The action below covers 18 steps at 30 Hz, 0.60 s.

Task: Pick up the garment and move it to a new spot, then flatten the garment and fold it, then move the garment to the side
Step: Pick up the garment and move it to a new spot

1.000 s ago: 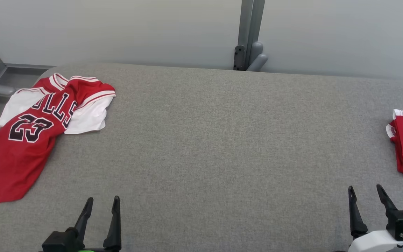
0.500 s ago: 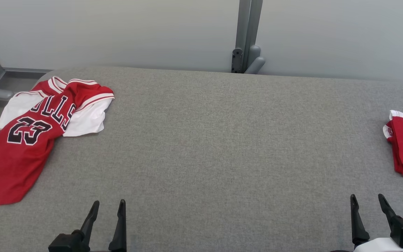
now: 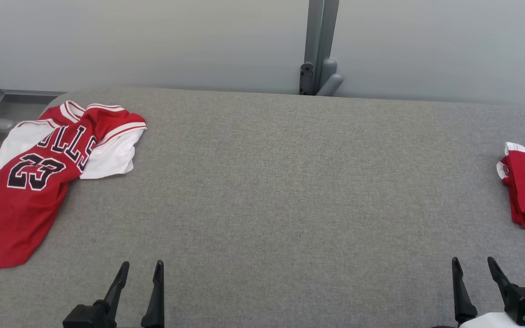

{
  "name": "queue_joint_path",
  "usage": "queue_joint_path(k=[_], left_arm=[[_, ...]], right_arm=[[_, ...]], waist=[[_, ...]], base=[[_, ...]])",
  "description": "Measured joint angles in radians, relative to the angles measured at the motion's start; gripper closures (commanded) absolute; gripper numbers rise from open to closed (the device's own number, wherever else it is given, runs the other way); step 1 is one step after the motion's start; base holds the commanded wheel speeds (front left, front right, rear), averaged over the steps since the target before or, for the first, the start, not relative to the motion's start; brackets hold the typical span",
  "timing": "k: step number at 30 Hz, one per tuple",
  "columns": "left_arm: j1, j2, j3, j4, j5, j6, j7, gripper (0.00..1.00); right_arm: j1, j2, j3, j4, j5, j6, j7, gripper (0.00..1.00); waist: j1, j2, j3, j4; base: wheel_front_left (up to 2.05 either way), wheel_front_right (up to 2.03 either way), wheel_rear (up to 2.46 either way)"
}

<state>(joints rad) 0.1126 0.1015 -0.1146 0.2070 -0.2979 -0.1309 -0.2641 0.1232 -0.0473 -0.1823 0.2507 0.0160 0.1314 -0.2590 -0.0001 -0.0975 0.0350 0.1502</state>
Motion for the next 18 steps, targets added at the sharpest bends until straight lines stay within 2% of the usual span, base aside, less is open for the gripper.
queue_joint_path(k=[8, 18], left_arm=[[-0.001, 0.009, -0.009, -0.002, 0.000, 0.000, 0.000, 0.00], [0.037, 0.026, 0.021, -0.004, 0.000, 0.000, 0.000, 0.00]], right_arm=[[0.006, 0.000, 0.014, -0.001, 0.001, 0.000, -0.001, 0.00], [0.001, 0.000, 0.089, 0.008, 0.021, 0.000, -0.001, 0.00]], waist=[[0.0000, 0.0000, -0.001, 0.038], [0.0001, 0.0000, -0.014, 0.177]], base=[[0.00, 0.00, 0.00], [0.00, 0.00, 0.00]])
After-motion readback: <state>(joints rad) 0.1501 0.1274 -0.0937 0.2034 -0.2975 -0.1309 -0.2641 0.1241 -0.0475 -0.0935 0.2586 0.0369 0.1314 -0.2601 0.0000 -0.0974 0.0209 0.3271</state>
